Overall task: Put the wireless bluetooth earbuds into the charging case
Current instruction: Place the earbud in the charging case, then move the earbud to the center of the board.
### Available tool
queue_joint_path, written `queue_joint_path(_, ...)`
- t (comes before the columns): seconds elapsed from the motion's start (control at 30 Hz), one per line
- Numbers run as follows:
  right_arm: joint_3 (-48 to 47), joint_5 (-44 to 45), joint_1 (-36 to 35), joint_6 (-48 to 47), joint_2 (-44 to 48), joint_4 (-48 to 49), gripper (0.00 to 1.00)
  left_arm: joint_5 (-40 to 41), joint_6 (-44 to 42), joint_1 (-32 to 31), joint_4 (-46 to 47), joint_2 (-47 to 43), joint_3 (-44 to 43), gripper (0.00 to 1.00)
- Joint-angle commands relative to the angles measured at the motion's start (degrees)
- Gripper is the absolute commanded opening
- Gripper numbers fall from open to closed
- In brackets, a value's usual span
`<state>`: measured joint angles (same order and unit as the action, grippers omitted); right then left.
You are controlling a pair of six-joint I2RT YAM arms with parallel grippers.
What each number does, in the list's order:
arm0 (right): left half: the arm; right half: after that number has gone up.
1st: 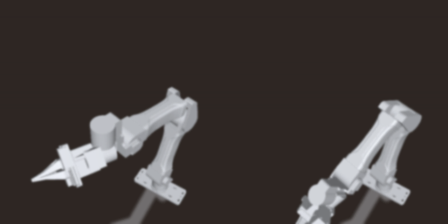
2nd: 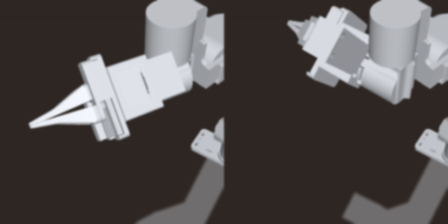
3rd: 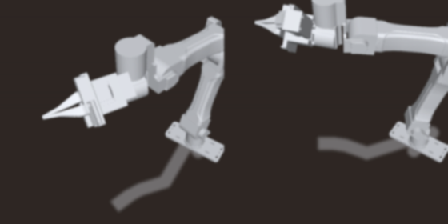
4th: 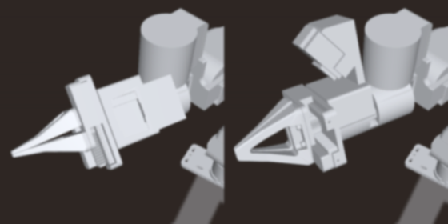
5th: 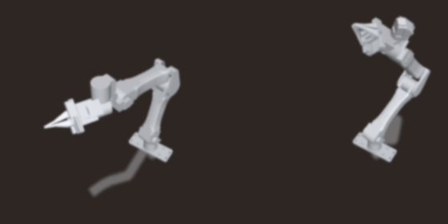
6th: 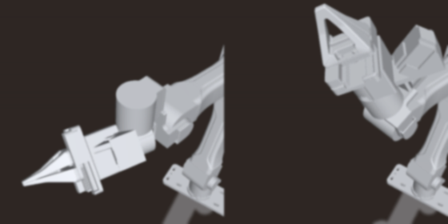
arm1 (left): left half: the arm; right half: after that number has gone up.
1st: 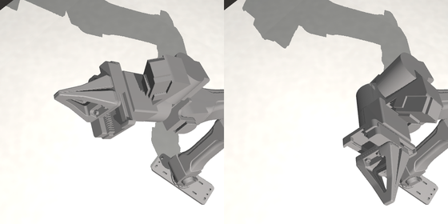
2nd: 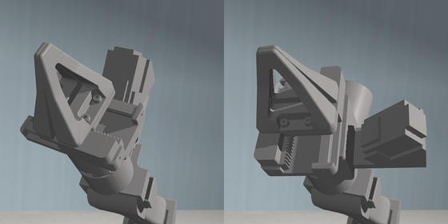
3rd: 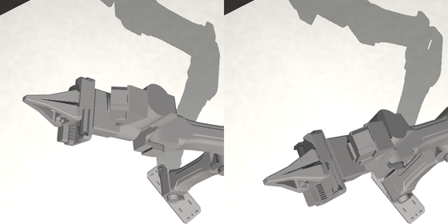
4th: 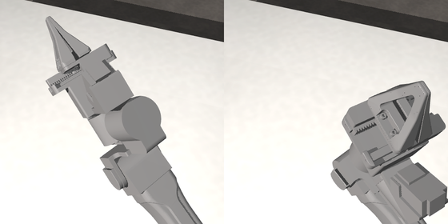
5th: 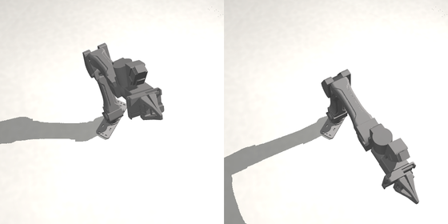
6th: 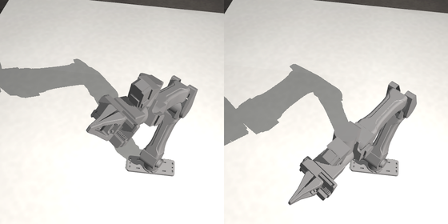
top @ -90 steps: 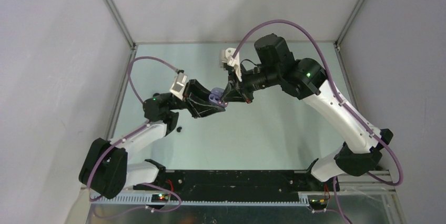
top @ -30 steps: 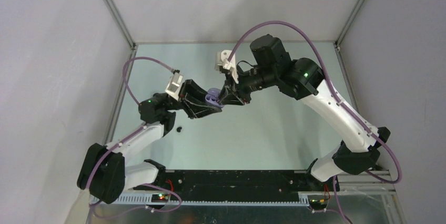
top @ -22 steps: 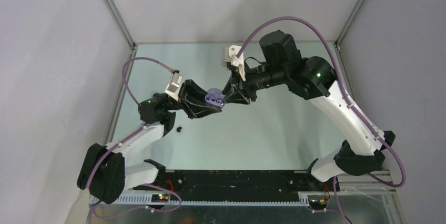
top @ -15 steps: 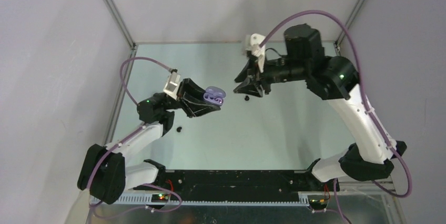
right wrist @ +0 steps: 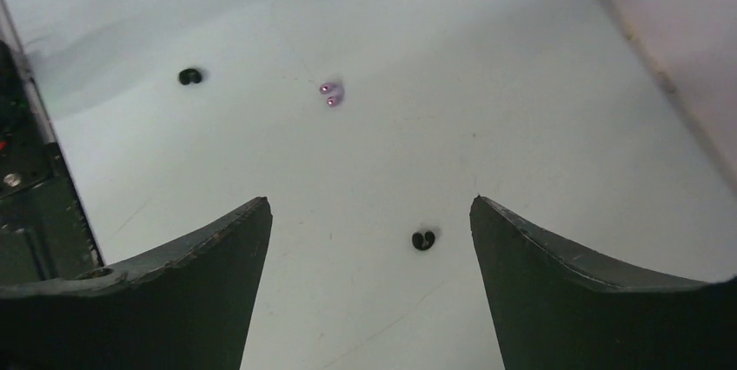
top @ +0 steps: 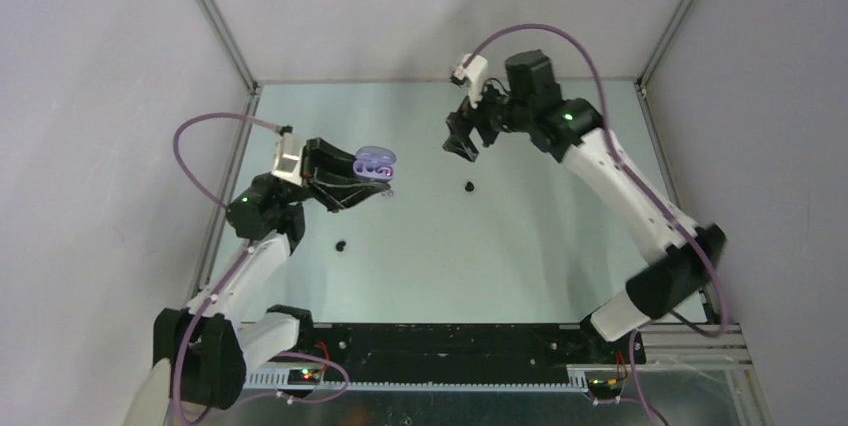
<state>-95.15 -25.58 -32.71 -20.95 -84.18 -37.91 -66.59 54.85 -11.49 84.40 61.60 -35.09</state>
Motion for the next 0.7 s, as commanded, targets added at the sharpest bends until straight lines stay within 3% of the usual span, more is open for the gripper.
queue_joint_path(0.0, -7.0, -1.2, 0.4, 1.1, -9.5, 6.1, 0.87, -5.5, 3.3, 4.3, 3.4, -3.2, -3.9, 0.0)
queue_joint_path(0.33, -40.7, -6.4, -1.4, 3.4, -45.5, -4.3, 0.84, -10.9, 6.0, 7.1, 3.3, -6.3, -3.1, 0.0)
queue_joint_path(0.67, -49.1, -4.5, -4.0, 8.9, -60.7, -2.7, 0.8, -10.0, 4.9, 8.3, 3.0, -9.8, 0.3, 0.0)
